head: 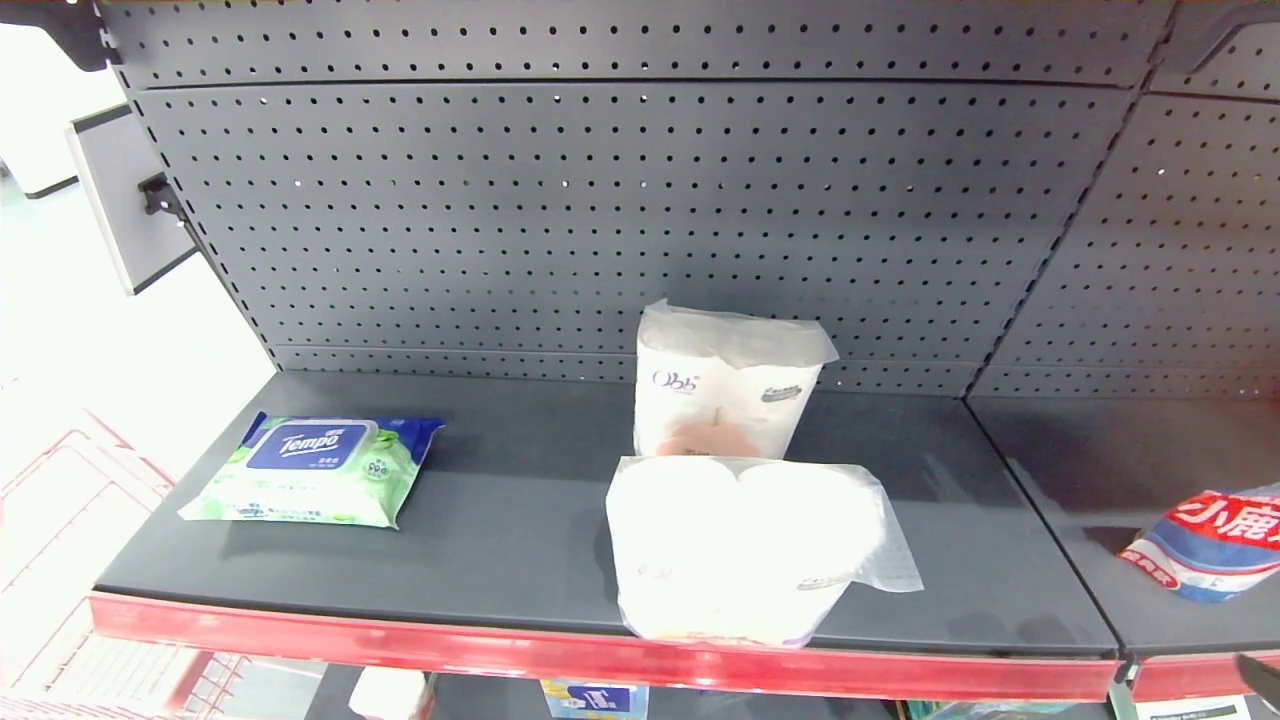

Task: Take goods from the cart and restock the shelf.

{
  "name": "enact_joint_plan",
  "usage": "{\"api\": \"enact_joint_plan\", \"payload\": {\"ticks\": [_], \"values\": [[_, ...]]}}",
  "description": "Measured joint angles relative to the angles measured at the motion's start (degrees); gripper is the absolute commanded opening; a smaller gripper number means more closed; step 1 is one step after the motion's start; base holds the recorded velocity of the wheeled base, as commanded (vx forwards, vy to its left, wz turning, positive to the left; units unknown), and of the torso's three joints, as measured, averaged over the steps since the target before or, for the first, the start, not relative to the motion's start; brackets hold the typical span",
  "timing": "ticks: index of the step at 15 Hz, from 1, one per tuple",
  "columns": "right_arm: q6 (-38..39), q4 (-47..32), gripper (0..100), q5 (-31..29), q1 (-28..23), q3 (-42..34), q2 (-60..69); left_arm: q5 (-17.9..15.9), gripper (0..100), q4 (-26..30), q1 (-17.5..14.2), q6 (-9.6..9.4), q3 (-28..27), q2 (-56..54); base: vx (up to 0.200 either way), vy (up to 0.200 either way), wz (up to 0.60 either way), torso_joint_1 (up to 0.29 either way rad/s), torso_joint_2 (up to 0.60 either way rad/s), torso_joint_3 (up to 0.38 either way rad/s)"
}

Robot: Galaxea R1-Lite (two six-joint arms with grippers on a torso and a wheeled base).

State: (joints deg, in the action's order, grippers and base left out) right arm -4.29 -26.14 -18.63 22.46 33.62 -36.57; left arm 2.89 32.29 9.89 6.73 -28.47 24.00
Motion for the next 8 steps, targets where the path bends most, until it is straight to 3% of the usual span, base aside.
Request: {"api": "enact_joint_plan", "payload": {"ticks": [3,6,8], "values": [[1.3,-15.9,100,-1.6,-15.4,3.1,13.4,0.2,100,3.0,-4.5,0.55,3.0,-5.0,0.000,0.000,0.00,0.000,0.00,0.000],[2.2,-18.0,100,-0.2,-26.7,-4.5,22.9,0.7,100,9.8,-11.7,0.30,7.0,-11.2,0.000,0.000,0.00,0.000,0.00,0.000],[2.3,-16.6,100,6.3,-29.8,-9.8,27.3,-3.7,100,10.8,-13.7,-0.35,7.5,-15.0,0.000,0.000,0.00,0.000,0.00,0.000]]}}
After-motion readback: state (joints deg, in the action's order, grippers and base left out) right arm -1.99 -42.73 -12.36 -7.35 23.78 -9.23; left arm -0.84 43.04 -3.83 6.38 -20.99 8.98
